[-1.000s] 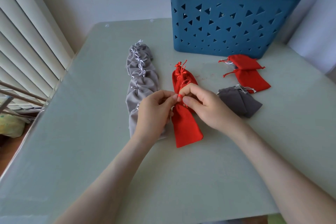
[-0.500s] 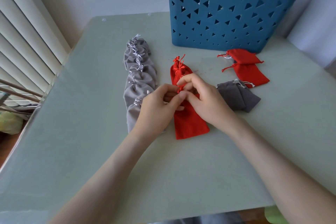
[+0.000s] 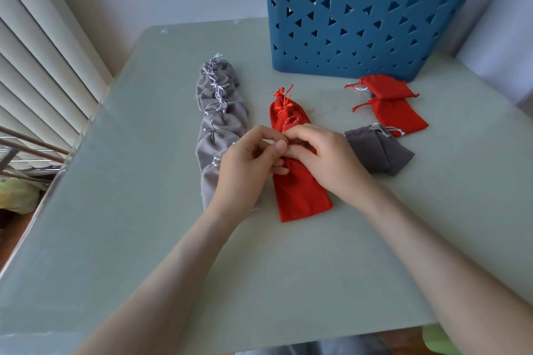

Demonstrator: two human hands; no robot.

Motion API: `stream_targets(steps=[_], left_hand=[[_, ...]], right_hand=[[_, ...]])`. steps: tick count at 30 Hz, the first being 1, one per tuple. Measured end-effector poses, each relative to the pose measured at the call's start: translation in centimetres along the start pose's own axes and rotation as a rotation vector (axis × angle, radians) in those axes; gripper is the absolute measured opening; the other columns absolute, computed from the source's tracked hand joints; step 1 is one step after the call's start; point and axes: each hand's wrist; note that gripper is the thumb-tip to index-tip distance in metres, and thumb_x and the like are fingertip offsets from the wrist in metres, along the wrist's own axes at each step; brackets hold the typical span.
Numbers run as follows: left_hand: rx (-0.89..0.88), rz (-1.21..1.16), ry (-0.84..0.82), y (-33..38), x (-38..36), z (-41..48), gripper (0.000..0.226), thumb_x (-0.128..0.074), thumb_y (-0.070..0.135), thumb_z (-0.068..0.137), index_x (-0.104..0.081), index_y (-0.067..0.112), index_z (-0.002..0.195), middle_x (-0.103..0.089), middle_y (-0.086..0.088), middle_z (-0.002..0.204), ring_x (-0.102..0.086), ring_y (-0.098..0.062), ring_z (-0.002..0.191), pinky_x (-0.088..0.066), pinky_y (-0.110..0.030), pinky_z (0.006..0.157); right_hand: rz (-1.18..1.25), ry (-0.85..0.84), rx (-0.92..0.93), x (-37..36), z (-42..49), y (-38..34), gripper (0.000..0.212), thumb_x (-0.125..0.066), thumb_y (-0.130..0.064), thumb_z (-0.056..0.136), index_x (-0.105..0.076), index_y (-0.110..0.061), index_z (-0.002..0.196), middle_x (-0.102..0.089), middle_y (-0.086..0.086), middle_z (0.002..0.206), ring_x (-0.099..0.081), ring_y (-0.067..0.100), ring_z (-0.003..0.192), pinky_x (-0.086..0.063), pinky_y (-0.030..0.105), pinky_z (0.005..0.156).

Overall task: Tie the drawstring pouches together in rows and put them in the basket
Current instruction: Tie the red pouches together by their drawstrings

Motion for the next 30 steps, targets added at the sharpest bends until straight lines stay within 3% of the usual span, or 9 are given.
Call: stream_targets(steps=[4,9,11,15,18,24,30], left_hand=[[-0.01,-0.036,0.012,0.3,-0.1,-0.1,0.016,-0.057,0.001,0.092,-0.062,0.013,0.083,-0.058,-0.007,0.068,-0.057,-0.006,0.058,-0.053,-0.019,0.057],[-0.012,-0.057,0.042,0.3,-0.2,-0.1,0.014,-0.056,0.002,0.092,-0.061,0.009,0.082,-0.059,-0.009,0.071,-0.057,-0.006,0.058,-0.051,-0.018,0.056],[-0.009,-0.069,0.043,0.4,-0.3,-0.1,0.013,-0.056,0.002,0.092,-0.06,0.007,0.082,-0.061,-0.008,0.073,-0.057,-0.007,0.058,-0.051,-0.018,0.056],[0.008,-0.076,0.063,0.3,-0.4,-0.1,0.013,-0.057,0.003,0.092,-0.057,0.006,0.08,-0.062,-0.007,0.073,-0.059,-0.008,0.058,-0.051,-0.017,0.056],[0.009,-0.051,0.056,0.2,-0.3,0.0,0.013,-0.058,0.005,0.092,-0.057,0.006,0.079,-0.062,-0.005,0.071,-0.059,-0.008,0.058,-0.051,-0.018,0.056],[0.018,-0.021,0.018,0.1,-0.2,0.1,0.013,-0.059,0.006,0.092,-0.056,0.004,0.079,-0.06,-0.005,0.069,-0.057,-0.007,0.058,-0.05,-0.018,0.055],[0.082,-0.01,-0.005,0.0,0.0,0.2,0.012,-0.061,0.007,0.09,-0.058,0.005,0.079,-0.059,0.0,0.064,-0.055,-0.004,0.056,-0.047,-0.015,0.053]], right_hand=[[0.229,-0.046,-0.128,0.3,0.0,-0.2,0.003,-0.067,-0.017,0.087,-0.069,-0.018,0.088,-0.07,-0.004,0.084,-0.062,0.006,0.084,-0.048,0.032,0.083],[0.401,-0.071,-0.188,0.1,0.2,-0.1,0.008,-0.066,-0.026,0.08,-0.067,-0.018,0.082,-0.066,0.009,0.082,-0.059,0.014,0.083,-0.048,0.044,0.085],[0.47,-0.075,-0.212,0.2,0.2,-0.1,0.003,-0.067,-0.02,0.081,-0.066,-0.018,0.08,-0.063,0.006,0.079,-0.057,0.014,0.081,-0.047,0.038,0.081],[0.574,-0.094,-0.268,0.5,0.3,-0.1,0.013,-0.063,-0.004,0.087,-0.063,-0.015,0.079,-0.061,-0.001,0.075,-0.054,0.007,0.074,-0.043,0.017,0.07],[0.596,-0.136,-0.302,0.8,0.3,-0.3,0.014,-0.06,-0.005,0.089,-0.062,-0.014,0.079,-0.058,-0.002,0.072,-0.051,0.004,0.067,-0.04,0.013,0.062],[0.665,-0.158,-0.377,1.2,0.4,-0.5,0.016,-0.058,-0.003,0.088,-0.06,-0.012,0.075,-0.056,-0.008,0.061,-0.049,0.004,0.057,-0.039,0.014,0.055],[0.61,-0.193,-0.403,1.7,0.5,-0.3,0.016,-0.058,-0.003,0.089,-0.062,-0.011,0.076,-0.06,-0.003,0.062,-0.057,0.012,0.059,-0.044,0.026,0.061]])
Point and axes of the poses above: each hand's wrist, its own z-axis towards the middle knuckle, its own x-axis out of the back of the hand, y = z × x
